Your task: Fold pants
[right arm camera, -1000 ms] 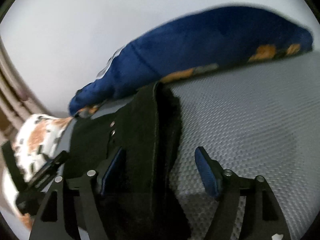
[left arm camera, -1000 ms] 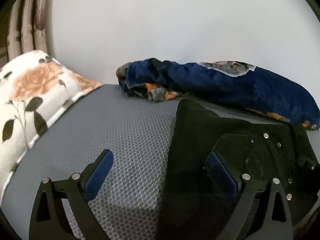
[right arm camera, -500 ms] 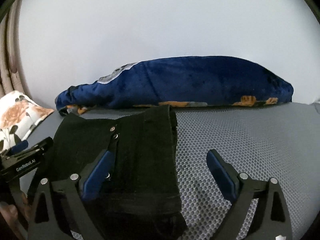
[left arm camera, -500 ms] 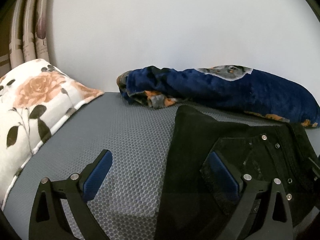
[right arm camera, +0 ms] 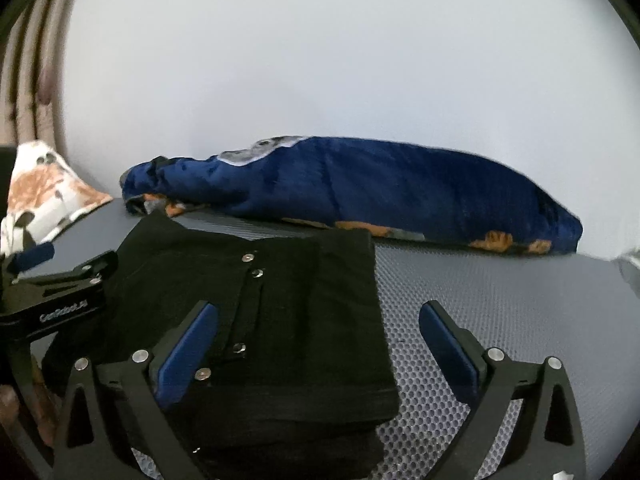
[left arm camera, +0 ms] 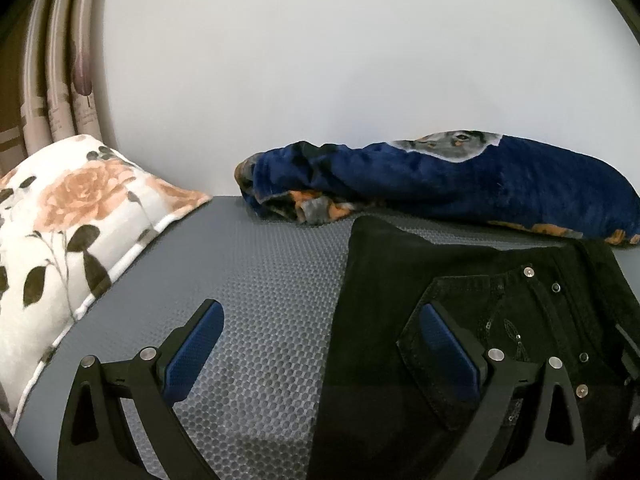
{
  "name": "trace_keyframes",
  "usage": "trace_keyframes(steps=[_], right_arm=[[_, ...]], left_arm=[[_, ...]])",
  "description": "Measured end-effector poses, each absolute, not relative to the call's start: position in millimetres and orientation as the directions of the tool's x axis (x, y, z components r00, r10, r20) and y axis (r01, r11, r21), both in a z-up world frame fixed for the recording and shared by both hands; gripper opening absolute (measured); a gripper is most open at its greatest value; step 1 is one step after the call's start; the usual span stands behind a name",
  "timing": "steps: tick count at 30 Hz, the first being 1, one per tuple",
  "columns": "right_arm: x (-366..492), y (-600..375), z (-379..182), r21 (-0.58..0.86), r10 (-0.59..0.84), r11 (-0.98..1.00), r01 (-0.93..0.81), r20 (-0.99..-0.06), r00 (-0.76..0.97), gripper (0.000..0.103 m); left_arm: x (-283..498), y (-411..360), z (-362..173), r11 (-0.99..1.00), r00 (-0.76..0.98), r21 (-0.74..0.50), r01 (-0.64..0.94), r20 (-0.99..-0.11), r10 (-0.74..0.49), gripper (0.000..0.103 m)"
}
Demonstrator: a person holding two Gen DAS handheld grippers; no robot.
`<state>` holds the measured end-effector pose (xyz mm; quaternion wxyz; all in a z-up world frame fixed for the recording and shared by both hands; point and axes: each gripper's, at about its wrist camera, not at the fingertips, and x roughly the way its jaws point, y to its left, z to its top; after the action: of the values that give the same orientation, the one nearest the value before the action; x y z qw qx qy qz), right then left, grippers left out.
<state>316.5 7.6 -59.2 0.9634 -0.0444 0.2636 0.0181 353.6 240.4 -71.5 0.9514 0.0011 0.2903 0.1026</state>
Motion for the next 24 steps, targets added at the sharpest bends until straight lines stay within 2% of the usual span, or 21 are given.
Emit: trace_keyframes(steps=[16,20,24], right_arm=[[317.1,8.8,-61.4,-0.093,0.011,0.993,-0.068,-0.508,0.861,0.102],[318.0,3.0,-61.4,-0.052,0.049,0.995,-0.087,-0.508,0.860,0.102],[309.3,-1.5,-54.9,-0.046,0.047,0.996,-0.081,-0.503,0.863,0.102]], left_arm=[[350.0,230.9,-67.4,0.976,0.826,0.120,-0.184,-0.519,0.219,0.102],[338.7,221.7,-59.7,0.968,0.836,0.179,-0.177,-0.491,0.244,0.102],[312.3,218.5,-44.7,0.968,0.845,0.176,-0.181,-0.475,0.244,0.102]])
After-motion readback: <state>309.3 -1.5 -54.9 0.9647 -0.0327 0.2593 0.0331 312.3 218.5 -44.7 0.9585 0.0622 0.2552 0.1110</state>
